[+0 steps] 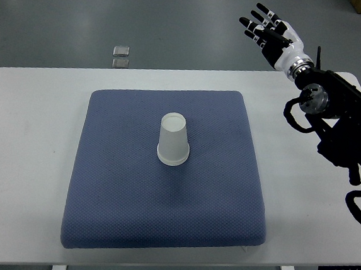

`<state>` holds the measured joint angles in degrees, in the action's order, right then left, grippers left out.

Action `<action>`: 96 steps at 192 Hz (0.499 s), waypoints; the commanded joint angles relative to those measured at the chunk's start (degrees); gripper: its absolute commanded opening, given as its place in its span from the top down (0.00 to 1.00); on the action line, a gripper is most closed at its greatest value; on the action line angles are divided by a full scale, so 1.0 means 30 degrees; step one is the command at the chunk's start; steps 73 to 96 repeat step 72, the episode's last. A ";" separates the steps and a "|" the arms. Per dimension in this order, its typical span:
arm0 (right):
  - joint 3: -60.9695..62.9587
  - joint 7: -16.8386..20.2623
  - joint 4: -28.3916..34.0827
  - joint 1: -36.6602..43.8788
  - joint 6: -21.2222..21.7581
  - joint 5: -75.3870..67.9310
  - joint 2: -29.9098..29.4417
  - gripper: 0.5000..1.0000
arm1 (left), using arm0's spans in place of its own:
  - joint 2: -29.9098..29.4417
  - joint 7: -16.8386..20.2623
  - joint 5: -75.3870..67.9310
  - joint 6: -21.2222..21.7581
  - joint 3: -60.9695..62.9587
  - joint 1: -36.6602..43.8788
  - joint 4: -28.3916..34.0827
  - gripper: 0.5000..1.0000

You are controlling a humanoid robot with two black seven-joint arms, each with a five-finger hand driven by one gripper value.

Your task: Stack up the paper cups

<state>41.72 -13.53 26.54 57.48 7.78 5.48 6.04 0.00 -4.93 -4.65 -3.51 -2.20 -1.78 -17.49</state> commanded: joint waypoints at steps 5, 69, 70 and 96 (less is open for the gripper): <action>0.0008 -0.0619 0.0001 -0.0498 -0.0248 -0.1181 -0.0284 0.17 | 0.0000 0.0001 -0.0002 0.0000 -0.0030 0.0006 0.0029 0.00; 0.0008 -0.0677 0.0001 -0.1201 -0.0278 -0.1240 -0.0870 0.17 | 0.0000 0.0001 -0.0002 0.0000 -0.0001 0.0006 0.0000 0.00; 0.0008 -0.0677 0.0001 -0.1201 -0.0278 -0.1240 -0.0870 0.17 | 0.0000 0.0001 -0.0002 0.0000 -0.0001 0.0006 0.0000 0.00; 0.0008 -0.0677 0.0001 -0.1231 -0.0278 -0.1240 -0.0870 0.17 | 0.0000 0.0001 -0.0002 0.0000 -0.0001 0.0006 0.0000 0.00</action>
